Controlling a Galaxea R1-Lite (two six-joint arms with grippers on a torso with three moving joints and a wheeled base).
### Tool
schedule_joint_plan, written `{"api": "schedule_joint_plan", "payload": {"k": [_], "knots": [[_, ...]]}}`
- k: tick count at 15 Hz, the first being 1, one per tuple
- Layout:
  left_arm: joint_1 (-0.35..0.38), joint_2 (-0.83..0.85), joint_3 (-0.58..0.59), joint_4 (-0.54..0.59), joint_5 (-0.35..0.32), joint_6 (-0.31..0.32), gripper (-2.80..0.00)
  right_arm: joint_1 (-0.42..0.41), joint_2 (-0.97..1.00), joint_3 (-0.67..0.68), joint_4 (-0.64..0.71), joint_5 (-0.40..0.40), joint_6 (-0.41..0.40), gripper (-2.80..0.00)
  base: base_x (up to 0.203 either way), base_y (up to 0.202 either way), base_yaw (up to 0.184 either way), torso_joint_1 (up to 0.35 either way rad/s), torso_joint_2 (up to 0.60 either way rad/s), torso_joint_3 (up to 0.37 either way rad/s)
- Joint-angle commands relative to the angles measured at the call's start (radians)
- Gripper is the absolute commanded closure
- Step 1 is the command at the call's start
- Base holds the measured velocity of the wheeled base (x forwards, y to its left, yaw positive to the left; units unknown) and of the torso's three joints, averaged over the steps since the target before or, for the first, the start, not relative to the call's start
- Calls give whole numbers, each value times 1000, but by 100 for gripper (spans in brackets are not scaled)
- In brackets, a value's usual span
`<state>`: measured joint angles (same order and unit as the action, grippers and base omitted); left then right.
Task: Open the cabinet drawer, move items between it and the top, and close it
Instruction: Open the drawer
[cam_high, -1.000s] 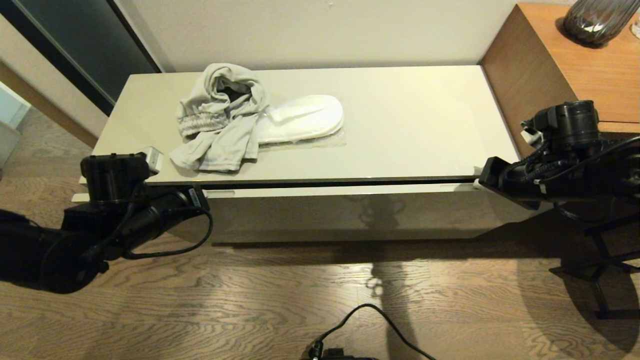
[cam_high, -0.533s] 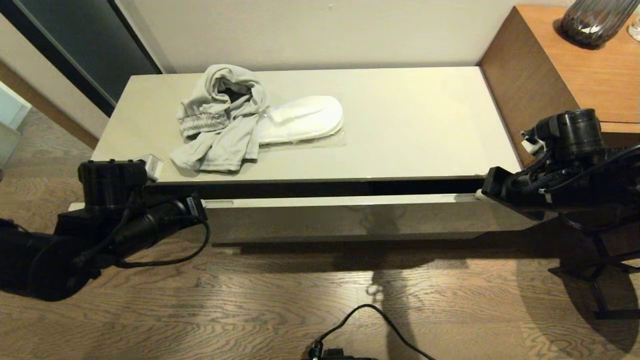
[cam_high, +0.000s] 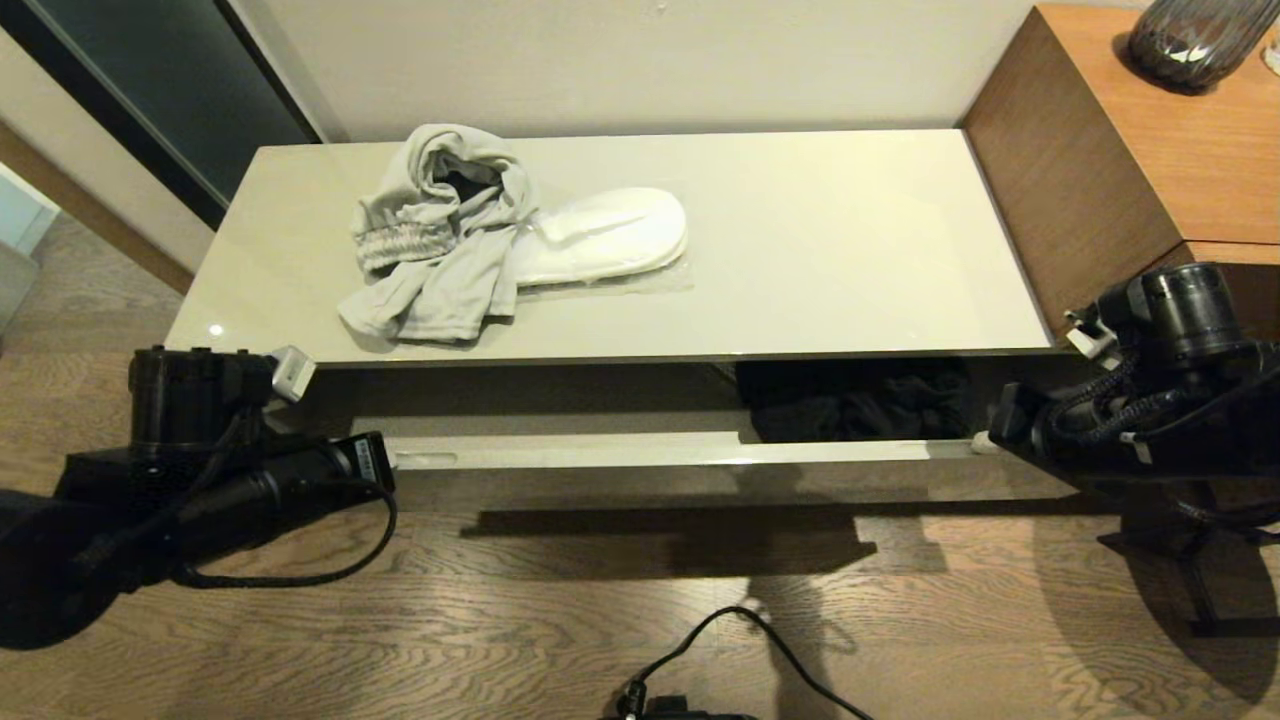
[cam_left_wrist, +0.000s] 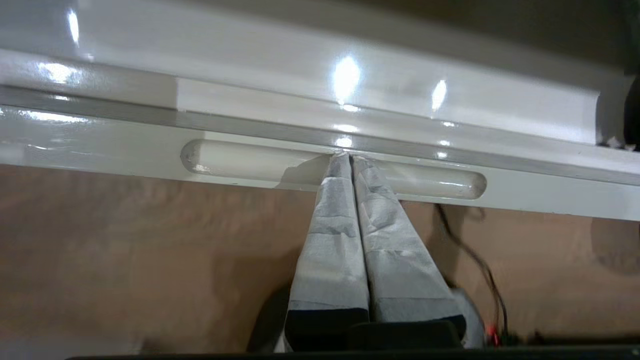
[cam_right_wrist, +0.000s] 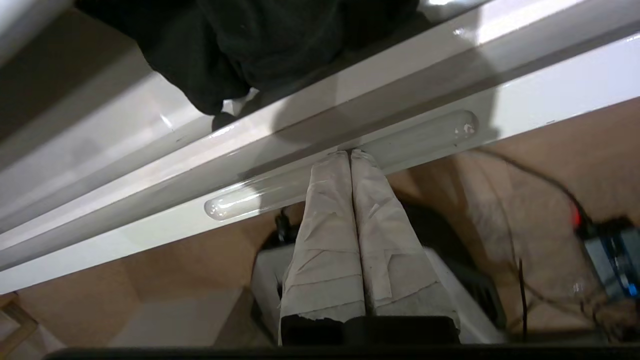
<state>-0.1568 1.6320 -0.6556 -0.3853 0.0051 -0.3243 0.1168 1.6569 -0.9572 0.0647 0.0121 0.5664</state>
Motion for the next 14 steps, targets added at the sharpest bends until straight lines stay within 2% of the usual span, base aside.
{"api": "schedule_joint_plan", "payload": {"k": [1,4,9,14], "knots": [[-8,-88,6,36,3,-10,0,0,-83,56,23,-1,10,0,0,0,0,0,0,0],[-29,-195,14,127,3,-27,0,0,-201,80,97,-1,12,0,0,0,0,0,0,0],[-48,-428,31,339,5,-30,0,0,-406,64,292,1,2,0,0,0,0,0,0,0],[-48,-657,19,483,70,-29,0,1,-511,47,341,0,-49,0,0,0,0,0,0,0]]}}
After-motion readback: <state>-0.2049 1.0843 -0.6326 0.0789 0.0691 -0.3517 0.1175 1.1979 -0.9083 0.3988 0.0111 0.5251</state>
